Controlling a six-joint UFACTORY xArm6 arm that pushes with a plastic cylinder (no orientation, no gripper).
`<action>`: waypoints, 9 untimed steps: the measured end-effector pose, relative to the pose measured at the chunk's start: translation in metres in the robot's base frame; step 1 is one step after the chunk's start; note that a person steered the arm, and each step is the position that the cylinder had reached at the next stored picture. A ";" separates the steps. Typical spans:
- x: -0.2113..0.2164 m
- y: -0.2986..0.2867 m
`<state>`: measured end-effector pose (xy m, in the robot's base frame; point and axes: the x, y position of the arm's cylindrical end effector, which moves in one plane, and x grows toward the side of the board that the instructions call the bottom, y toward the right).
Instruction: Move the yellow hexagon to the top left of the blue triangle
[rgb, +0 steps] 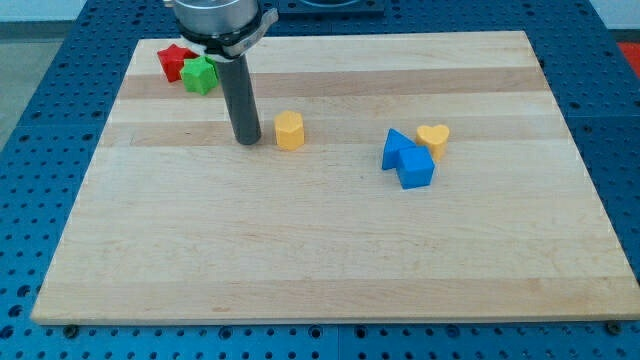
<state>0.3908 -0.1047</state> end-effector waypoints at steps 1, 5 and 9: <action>-0.003 0.022; -0.034 0.140; 0.019 0.287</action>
<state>0.4098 0.1828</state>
